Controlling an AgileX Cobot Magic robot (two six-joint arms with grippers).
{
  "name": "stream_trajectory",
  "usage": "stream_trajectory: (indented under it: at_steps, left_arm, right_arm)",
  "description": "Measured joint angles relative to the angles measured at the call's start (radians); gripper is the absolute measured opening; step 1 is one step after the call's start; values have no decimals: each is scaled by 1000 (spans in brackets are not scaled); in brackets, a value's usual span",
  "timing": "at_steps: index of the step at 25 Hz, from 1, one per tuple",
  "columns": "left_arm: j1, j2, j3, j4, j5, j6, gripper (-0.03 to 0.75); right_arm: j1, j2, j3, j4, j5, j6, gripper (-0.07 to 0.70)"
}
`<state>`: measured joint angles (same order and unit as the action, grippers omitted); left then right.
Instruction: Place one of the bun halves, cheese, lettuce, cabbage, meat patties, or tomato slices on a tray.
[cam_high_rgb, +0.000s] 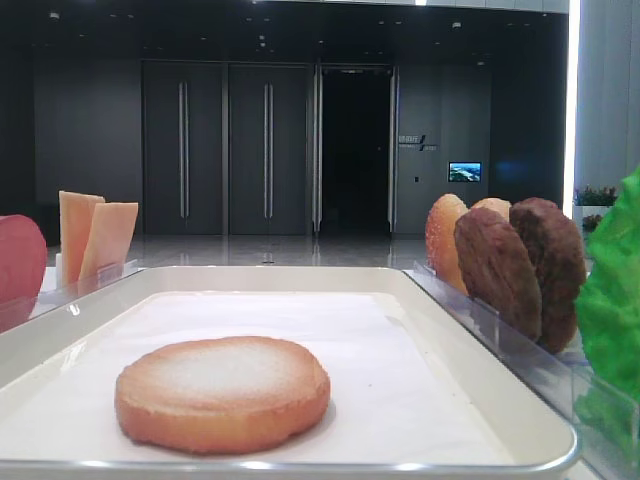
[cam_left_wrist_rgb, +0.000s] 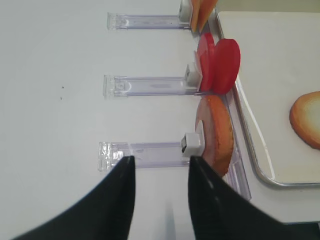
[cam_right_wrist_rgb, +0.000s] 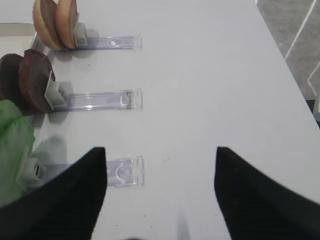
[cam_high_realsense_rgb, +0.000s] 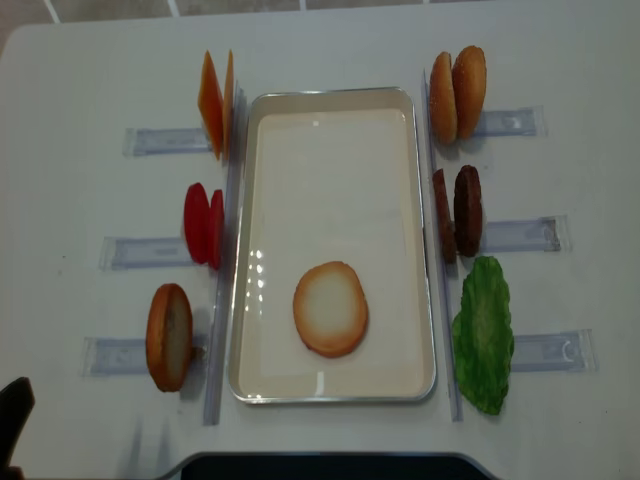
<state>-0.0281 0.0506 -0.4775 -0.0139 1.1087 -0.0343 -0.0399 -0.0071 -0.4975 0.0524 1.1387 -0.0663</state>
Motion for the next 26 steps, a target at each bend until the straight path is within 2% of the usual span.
stream_trajectory:
  at_steps: [26]
  left_arm:
    - [0,-66,0,-2,1,0,272]
  right_arm:
    - [0,0,0,0,-1,0,470]
